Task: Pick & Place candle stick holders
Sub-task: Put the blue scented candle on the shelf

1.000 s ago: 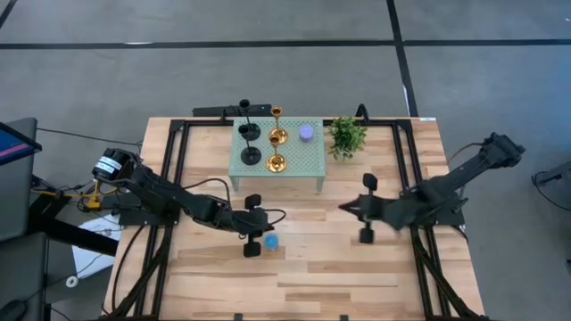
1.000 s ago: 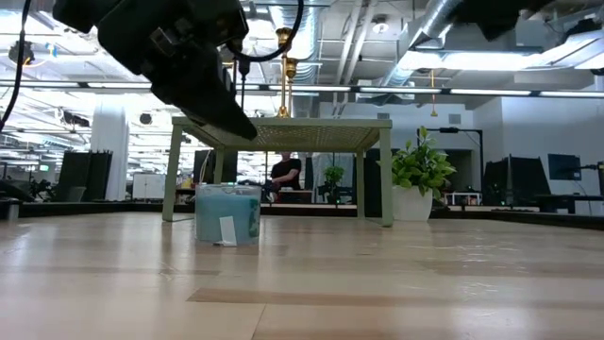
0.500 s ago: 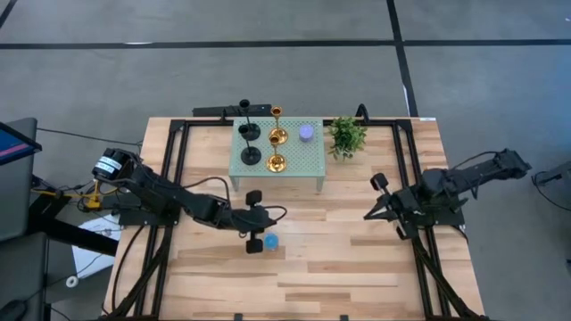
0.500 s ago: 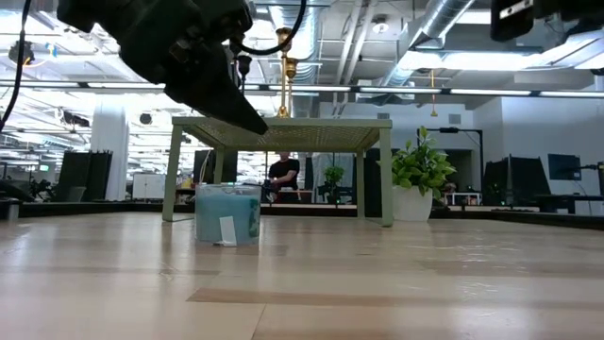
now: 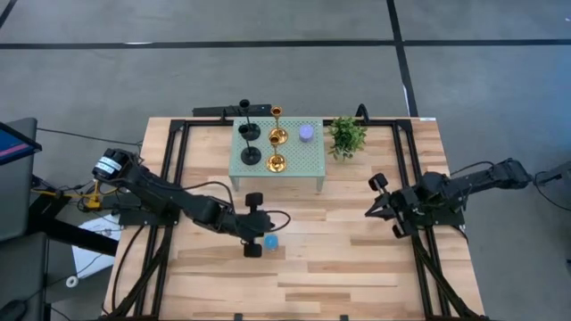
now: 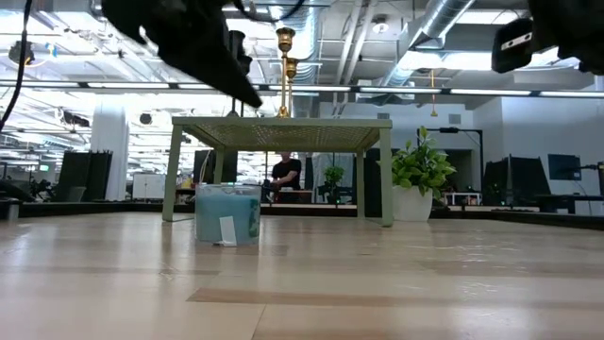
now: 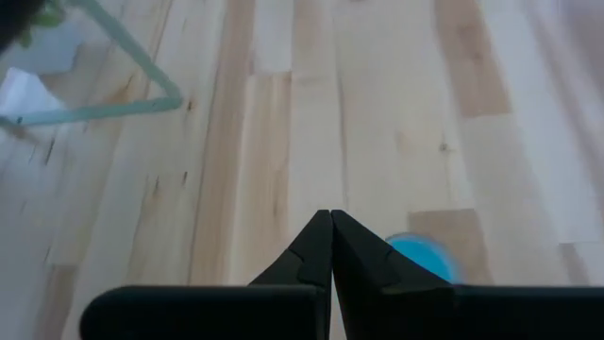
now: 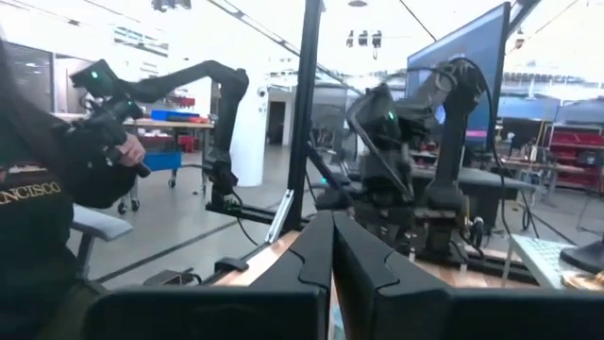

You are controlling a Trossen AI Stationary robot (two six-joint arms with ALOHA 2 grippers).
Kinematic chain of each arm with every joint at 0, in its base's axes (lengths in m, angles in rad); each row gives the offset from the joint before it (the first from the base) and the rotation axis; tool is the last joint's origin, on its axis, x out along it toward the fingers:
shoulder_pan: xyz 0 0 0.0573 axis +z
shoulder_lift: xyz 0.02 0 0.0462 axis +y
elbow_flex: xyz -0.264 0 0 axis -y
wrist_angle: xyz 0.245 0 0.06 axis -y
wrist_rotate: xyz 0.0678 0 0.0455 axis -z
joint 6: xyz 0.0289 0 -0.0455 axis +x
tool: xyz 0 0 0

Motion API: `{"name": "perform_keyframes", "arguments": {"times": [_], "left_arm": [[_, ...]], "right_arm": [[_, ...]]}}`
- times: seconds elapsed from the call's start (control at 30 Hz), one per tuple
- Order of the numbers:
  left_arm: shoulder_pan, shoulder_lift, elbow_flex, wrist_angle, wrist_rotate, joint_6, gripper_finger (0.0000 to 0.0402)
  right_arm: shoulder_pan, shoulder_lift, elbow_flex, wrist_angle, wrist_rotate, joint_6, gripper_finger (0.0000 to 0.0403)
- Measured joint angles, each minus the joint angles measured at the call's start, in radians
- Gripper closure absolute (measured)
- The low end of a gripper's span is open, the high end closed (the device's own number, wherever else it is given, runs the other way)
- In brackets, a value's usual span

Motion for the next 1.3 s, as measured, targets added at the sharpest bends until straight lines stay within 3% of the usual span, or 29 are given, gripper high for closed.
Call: {"name": "perform_keyframes", "arguments": {"times": [0.27, 0.43, 0.7, 1.07, 1.3], "left_arm": [[0.002, 0.015, 0.018, -0.058, 0.059, -0.052, 0.0396], [0.027, 0.075, 0.017, -0.074, 0.169, -0.075, 0.0395], [0.079, 0.08, 0.017, -0.071, 0.182, -0.05, 0.0394], [0.147, 0.077, 0.017, -0.038, 0.431, -0.029, 0.0312], [0.132, 0.131, 0.017, 0.004, 0.438, 0.101, 0.0311]], "right_arm": [[-0.042, 0.003, 0.0, -0.025, -0.008, 0.013, 0.0403], [-0.063, 0.003, 0.0, -0.031, -0.008, 0.014, 0.0403], [-0.073, 0.003, 0.0, -0.032, -0.007, 0.014, 0.0403], [-0.073, 0.003, 0.0, -0.045, 0.004, 0.014, 0.0403], [-0.073, 0.003, 0.0, -0.051, 0.005, 0.014, 0.0403]]}}
